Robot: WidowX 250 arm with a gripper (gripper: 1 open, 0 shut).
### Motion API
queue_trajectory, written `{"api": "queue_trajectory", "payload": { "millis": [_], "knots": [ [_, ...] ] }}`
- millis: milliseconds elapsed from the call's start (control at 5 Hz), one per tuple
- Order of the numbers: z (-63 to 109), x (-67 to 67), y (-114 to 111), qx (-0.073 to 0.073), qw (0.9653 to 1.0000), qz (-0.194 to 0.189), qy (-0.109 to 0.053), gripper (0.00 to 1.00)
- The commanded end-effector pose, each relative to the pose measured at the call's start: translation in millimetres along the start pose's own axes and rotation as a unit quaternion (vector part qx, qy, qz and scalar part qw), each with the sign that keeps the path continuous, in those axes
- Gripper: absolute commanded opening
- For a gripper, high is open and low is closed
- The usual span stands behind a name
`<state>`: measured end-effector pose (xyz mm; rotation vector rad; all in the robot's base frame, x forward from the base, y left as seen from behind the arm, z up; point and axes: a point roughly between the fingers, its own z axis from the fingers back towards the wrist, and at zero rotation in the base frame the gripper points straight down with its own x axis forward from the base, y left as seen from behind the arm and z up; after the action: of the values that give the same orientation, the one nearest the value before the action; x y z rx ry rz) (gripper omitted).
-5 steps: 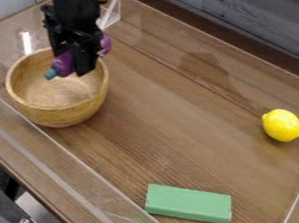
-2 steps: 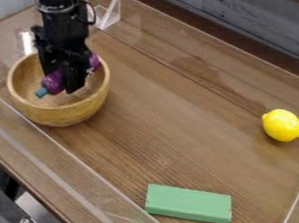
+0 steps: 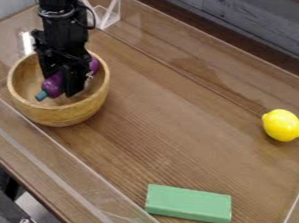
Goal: Put the purple eggplant in the brown bowl
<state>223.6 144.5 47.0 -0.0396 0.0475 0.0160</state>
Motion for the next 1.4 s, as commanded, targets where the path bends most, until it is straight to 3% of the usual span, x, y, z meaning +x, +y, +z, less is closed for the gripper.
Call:
{"api": "queue_trajectory", "payload": {
  "millis": [0, 600, 1200],
  "knots": [
    [7.1, 0.5, 6.6, 0.009, 0.9999, 0.009, -0.011, 0.00],
    [3.5, -0.5, 6.6, 0.005, 0.9999, 0.015, -0.005, 0.00],
    [19.3, 2.8, -3.7, -0.008, 0.9995, 0.030, -0.008, 0.00]
  ]
}}
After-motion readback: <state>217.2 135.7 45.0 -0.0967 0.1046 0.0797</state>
